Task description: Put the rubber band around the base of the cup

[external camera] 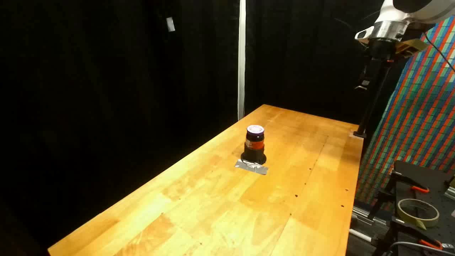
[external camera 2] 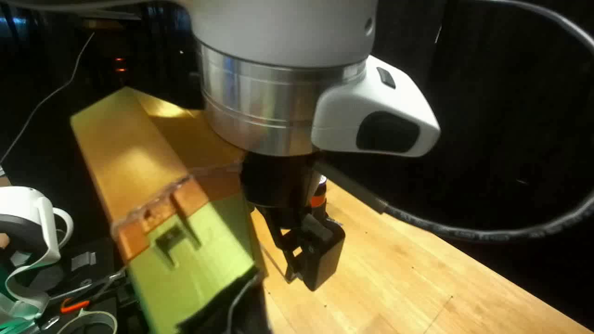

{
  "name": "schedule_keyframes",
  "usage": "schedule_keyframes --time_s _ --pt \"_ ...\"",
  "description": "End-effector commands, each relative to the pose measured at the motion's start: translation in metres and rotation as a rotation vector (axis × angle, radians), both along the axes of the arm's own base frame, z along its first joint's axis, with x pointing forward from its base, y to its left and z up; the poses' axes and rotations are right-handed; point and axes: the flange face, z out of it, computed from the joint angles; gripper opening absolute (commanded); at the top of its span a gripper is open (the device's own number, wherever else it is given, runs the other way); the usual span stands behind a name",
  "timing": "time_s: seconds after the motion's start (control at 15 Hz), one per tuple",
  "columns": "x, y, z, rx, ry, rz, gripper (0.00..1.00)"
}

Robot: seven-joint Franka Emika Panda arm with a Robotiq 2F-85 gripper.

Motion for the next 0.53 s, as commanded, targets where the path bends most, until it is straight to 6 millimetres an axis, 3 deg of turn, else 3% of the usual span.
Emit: schedule_keyframes --time_s 0.0,0.4,0.47 --pt "0.001 0.000 0.001 -0.001 -0.002 0.000 1.00" --pt "0.002 -0.001 0.005 -0.004 -0.008 -0.001 1.00" --pt "0.018 0.003 0.008 -0.026 0.011 -0.013 1.00"
